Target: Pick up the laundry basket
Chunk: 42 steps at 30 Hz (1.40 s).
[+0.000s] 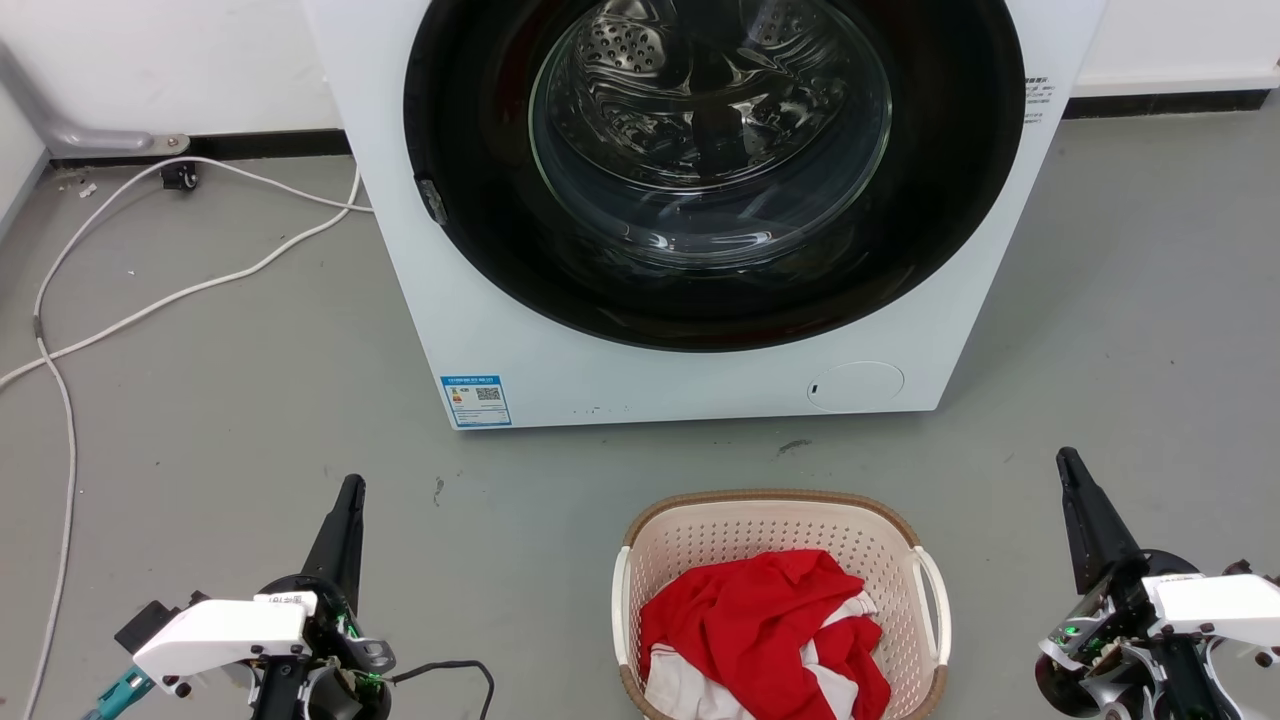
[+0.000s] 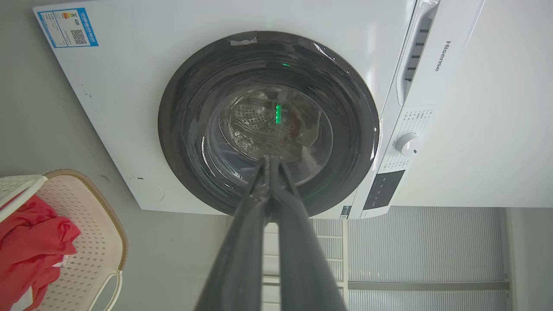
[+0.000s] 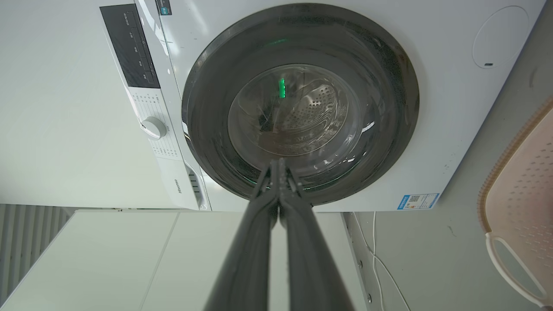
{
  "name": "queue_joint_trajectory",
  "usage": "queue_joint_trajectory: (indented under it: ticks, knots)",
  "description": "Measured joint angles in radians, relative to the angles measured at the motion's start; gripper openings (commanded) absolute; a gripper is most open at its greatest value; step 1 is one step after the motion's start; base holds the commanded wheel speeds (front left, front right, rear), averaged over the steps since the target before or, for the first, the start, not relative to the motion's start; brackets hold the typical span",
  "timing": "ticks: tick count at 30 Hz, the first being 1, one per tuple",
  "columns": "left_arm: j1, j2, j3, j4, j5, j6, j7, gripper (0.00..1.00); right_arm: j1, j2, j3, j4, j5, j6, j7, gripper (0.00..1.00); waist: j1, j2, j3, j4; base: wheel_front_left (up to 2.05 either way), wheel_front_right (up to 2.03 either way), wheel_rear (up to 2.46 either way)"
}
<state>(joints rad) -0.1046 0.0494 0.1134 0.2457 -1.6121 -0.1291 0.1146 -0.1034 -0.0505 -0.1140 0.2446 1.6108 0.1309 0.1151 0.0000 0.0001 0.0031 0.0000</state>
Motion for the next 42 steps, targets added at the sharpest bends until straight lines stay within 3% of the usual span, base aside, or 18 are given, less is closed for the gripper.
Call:
queue_joint_trajectory:
  ticks: [29, 30, 37, 42]
  knots:
    - [0.0, 0.0, 0.0, 0.0, 0.0, 0.0, 0.0, 0.0, 0.0, 0.0, 0.0, 0.0, 0.0, 0.0, 0.0, 0.0, 0.0, 0.0, 0.0, 0.0, 0.0, 0.0, 0.0]
    - [0.003, -0.001, -0.001, 0.005, 0.0, 0.0, 0.0, 1.0, 0.003, 0.0, 0.001, 0.005, 0.0, 0.0, 0.0, 1.0, 0.0, 0.0, 0.0, 0.0, 0.0, 0.0, 0.0]
    - [0.038, -0.006, -0.009, 0.025, 0.009, 0.004, -0.02, 1.0, 0.037, 0.002, 0.007, 0.033, -0.015, 0.0, -0.019, 1.0, 0.0, 0.0, 0.001, 0.0, 0.0, 0.0, 0.0]
    - [0.038, -0.005, -0.009, 0.008, 0.066, 0.004, -0.043, 1.0, 0.037, 0.002, 0.008, 0.016, -0.092, 0.0, -0.045, 1.0, 0.0, 0.0, 0.002, 0.001, 0.0, 0.0, 0.0]
